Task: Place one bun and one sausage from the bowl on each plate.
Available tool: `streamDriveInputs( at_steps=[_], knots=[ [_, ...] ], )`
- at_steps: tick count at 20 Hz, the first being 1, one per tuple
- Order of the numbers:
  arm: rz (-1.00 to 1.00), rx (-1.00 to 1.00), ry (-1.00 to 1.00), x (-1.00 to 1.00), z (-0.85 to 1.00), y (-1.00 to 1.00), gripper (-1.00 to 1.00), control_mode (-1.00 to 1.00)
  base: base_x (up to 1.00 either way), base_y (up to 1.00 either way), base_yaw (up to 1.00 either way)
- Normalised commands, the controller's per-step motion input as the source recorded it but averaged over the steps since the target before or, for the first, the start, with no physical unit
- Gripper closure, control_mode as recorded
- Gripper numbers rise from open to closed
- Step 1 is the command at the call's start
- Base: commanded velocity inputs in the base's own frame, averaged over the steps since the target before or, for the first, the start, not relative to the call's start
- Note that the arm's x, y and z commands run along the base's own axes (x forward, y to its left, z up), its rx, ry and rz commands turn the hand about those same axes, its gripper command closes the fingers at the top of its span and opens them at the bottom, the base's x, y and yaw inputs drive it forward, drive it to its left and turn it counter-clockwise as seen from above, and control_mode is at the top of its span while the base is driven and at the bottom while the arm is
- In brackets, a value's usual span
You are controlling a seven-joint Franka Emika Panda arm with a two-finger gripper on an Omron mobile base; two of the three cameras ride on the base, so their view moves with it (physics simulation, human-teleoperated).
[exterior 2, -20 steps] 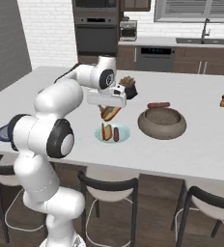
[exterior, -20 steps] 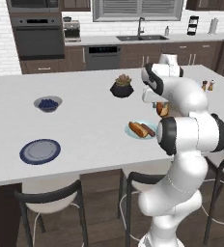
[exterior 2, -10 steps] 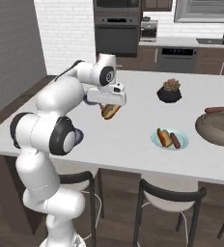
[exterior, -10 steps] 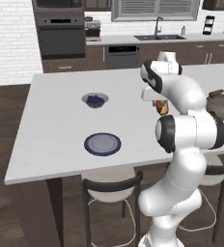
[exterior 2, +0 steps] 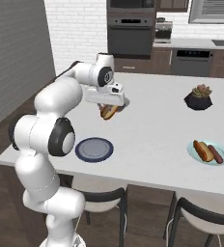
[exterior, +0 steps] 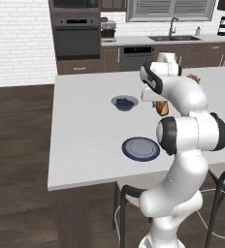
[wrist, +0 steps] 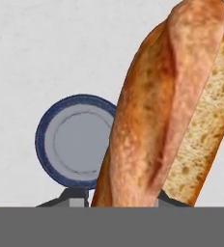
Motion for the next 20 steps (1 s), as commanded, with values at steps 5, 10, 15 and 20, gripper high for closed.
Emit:
streamDriveInputs(
  at_steps=[5,10,15,20],
  knots=[
    [0.00,0.00,0.00,0.00,0.00,0.00,1.00,1.00,0.44,0.07,0.00],
    [0.01,0.00,0.09,-0.13,-0.32,0.25,1.00,-1.00,-0.01,0.03,0.00],
    [0.03,0.00,0.05,-0.18,-0.64,0.67,1.00,-1.00,0.00,0.00,0.00],
    [0.03,0.00,0.04,-0.41,-0.68,0.68,1.00,-1.00,0.00,0.00,0.00]
  ],
)
